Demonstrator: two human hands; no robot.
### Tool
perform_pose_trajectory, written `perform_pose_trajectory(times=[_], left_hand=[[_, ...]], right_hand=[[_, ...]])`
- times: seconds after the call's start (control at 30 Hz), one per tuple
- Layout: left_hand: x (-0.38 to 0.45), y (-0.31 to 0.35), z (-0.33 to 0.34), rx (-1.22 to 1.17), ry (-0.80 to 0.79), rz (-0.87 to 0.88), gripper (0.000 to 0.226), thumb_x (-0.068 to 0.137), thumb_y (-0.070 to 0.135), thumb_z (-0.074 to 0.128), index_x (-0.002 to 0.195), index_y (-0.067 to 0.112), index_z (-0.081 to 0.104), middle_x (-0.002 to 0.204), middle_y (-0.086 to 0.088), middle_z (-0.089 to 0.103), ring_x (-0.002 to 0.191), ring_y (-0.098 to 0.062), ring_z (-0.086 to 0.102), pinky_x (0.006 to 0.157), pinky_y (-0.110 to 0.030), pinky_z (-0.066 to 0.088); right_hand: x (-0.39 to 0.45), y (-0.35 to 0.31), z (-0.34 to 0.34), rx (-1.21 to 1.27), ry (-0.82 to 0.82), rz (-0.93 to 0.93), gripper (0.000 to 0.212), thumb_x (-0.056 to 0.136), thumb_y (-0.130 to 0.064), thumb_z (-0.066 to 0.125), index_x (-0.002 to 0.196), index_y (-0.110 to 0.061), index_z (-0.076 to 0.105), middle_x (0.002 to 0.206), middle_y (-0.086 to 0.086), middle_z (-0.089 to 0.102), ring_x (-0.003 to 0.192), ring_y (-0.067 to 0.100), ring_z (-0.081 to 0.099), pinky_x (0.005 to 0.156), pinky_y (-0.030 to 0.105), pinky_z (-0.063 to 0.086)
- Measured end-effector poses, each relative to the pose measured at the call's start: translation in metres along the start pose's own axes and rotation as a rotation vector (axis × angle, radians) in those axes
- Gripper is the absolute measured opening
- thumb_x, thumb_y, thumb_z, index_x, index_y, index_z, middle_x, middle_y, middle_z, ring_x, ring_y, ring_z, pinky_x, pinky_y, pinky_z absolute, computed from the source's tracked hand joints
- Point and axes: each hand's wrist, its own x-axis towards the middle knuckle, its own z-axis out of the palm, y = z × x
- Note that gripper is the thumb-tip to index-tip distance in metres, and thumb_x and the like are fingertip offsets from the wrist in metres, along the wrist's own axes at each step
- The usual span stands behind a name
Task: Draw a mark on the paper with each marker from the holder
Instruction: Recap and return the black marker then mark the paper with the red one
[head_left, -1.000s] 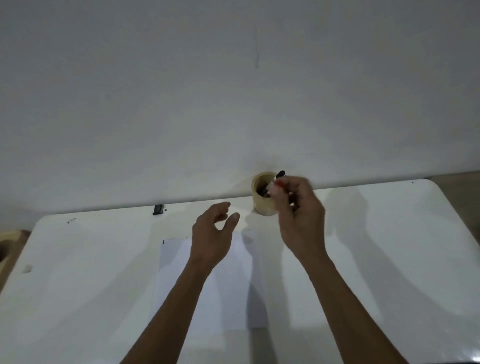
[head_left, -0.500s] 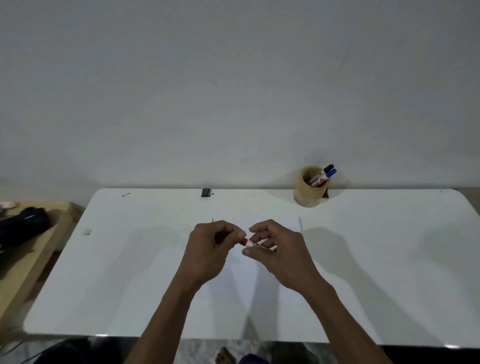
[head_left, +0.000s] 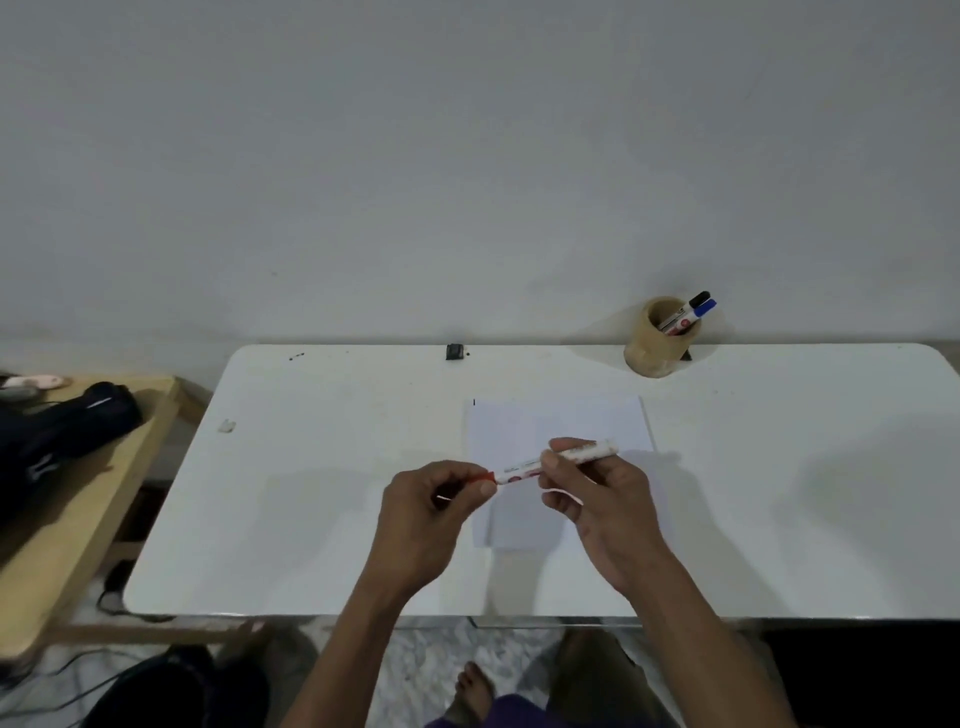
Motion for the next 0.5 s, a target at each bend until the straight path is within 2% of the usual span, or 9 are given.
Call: perform_pose_trajectory(times=[0.1,0.17,0.27,0.33,0.43,0.5], left_hand=[[-0.002,-0.002,0.002,0.033,-0.002,0.058,0.010,0.086,0.024,0.076,0.088,0.034,0.076,0.078,0.016,0.076,0.068,-0.005,0.068,0.073,-0.031,0.060],[-0.002,-0.002,0.001,0.088,-0.019,0.088,0.018,0.088,0.025,0.073,0.083,0.042,0.072,0.079,0.022,0.074,0.068,-0.003,0.067,0.070,-0.025,0.058],[0.004,-0.004,0.000,0.122,-0.064,0.060,0.014,0.092,0.027,0.068,0.080,0.033,0.074,0.064,0.026,0.068,0.057,-0.003,0.061,0.063,-0.020,0.052],[0.011,-0.007,-0.003,0.105,-0.053,0.022,0.019,0.093,0.031,0.066,0.077,0.026,0.074,0.057,0.021,0.065,0.051,-0.002,0.056,0.059,-0.017,0.048],[0.026,-0.015,-0.012,0.042,0.004,-0.067,0.015,0.090,0.028,0.071,0.079,0.019,0.076,0.062,0.008,0.070,0.053,-0.005,0.056,0.060,-0.021,0.050],[0.039,-0.019,-0.017,0.067,0.065,-0.117,0.005,0.087,0.023,0.075,0.084,0.019,0.077,0.070,0.007,0.074,0.058,-0.001,0.060,0.062,-0.020,0.050]], right_hand=[[-0.006,0.016,0.017,-0.066,-0.037,0.004,0.008,0.090,-0.010,0.073,0.096,-0.005,0.073,0.088,0.016,0.077,0.078,0.023,0.073,0.068,0.031,0.059],[-0.006,0.020,0.022,-0.084,-0.032,-0.010,0.012,0.093,-0.015,0.070,0.095,-0.003,0.073,0.090,0.018,0.077,0.080,0.024,0.074,0.071,0.032,0.059],[0.003,0.020,0.021,-0.130,-0.041,-0.021,0.015,0.094,-0.016,0.069,0.093,-0.001,0.074,0.086,0.019,0.076,0.079,0.026,0.073,0.073,0.032,0.059],[0.015,0.017,0.018,-0.044,-0.014,-0.003,0.010,0.094,-0.008,0.066,0.092,-0.001,0.073,0.080,0.015,0.075,0.072,0.023,0.071,0.068,0.029,0.060],[0.040,0.005,0.009,0.068,0.055,-0.012,0.010,0.095,0.000,0.062,0.091,-0.001,0.071,0.074,0.009,0.074,0.062,0.019,0.069,0.062,0.025,0.060],[0.057,-0.004,0.005,0.057,0.052,-0.029,0.009,0.095,-0.003,0.063,0.092,-0.002,0.071,0.078,0.010,0.074,0.065,0.019,0.069,0.064,0.026,0.060]])
